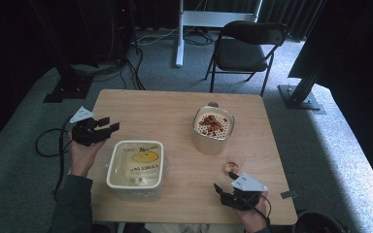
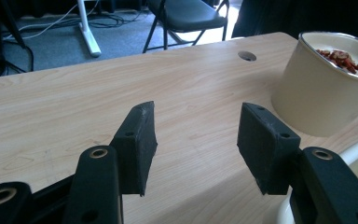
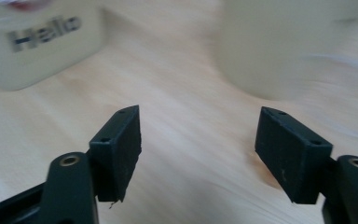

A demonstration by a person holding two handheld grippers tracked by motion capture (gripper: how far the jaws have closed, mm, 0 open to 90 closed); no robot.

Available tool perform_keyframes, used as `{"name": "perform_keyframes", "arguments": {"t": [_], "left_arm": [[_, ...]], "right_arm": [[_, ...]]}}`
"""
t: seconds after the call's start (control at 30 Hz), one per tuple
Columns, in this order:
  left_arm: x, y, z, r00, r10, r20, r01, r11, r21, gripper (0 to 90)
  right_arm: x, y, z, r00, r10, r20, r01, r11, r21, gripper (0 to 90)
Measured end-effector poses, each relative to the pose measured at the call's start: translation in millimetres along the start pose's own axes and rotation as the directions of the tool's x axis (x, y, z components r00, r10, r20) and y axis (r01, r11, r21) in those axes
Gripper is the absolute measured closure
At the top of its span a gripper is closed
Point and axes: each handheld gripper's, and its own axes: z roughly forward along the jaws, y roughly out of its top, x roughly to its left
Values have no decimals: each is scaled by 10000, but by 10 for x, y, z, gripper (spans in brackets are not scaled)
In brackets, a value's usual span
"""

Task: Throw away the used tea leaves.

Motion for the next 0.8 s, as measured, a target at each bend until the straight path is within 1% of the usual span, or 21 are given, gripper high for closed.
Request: {"name": "perform_keyframes", "arguments": {"t": [0.03,0.13,0.2,0.23,0.27,0.3,0.33,0.37,0.4,0.43,0.47,0.5,0.53,0.57,0.67,0.7,0.73,0.8], "left_arm": [[0,-1,2,10000,6,-3,-6,10000,2,468],[4,-1,13,10000,-60,-27,60,10000,-26,468],[12,-1,22,10000,-89,-26,89,10000,-13,468],[15,-2,31,9999,-123,-25,123,9999,-12,468],[15,-4,41,9999,-152,-26,152,9999,10,468],[16,-6,49,9999,-119,-43,119,9999,63,468],[15,-11,62,9999,-119,-40,120,9999,88,468],[13,-16,72,9999,-120,-40,121,9998,132,468],[12,-22,81,9999,-91,-69,92,9998,159,468],[14,-29,89,9999,-82,-100,84,9998,177,468],[18,-36,97,9999,-140,-91,141,9998,145,467],[25,-44,100,9998,-166,-94,167,9998,126,467],[30,-52,103,9997,-223,-73,223,9997,100,468],[32,-57,106,9997,-245,-75,246,9996,104,468],[39,-73,111,9997,-254,-64,254,9996,137,468],[45,-79,109,9996,-263,-68,264,9995,154,468],[51,-86,108,9995,-301,-73,302,9994,138,468],[66,-101,104,9994,-340,-51,341,9993,129,468]], "right_arm": [[-56,-9,-54,9995,92,303,-88,9999,-140,298],[-224,-35,-202,9942,510,942,-459,9974,-548,311],[-317,-65,-261,9864,783,1442,-665,9941,-852,330],[-366,-80,-274,9837,884,1569,-758,9935,-848,338],[-414,-94,-272,9824,1041,1551,-933,9928,-755,358],[-457,-111,-256,9827,1136,1465,-1056,9925,-617,357],[-486,-130,-229,9811,1131,1568,-1062,9930,-514,350],[-508,-151,-197,9800,1158,1621,-1090,9928,-500,336],[-528,-166,-156,9808,1281,1473,-1228,9914,-446,315],[-540,-175,-113,9824,1317,1327,-1272,9910,-425,274],[-541,-178,-62,9833,1269,1304,-1226,9916,-406,247],[-548,-177,-4,9870,1183,1085,-1157,9928,-302,230],[-556,-177,59,9885,1160,972,-1139,9931,-270,208],[-554,-175,115,9885,1133,1006,-1112,9934,-267,205],[-567,-155,279,9922,1001,743,-989,9949,-198,203],[-567,-146,326,9929,912,767,-901,9958,-181,204],[-565,-136,367,9928,806,889,-797,9967,-136,205],[-579,-121,420,9935,860,748,-840,9960,-299,212]]}}
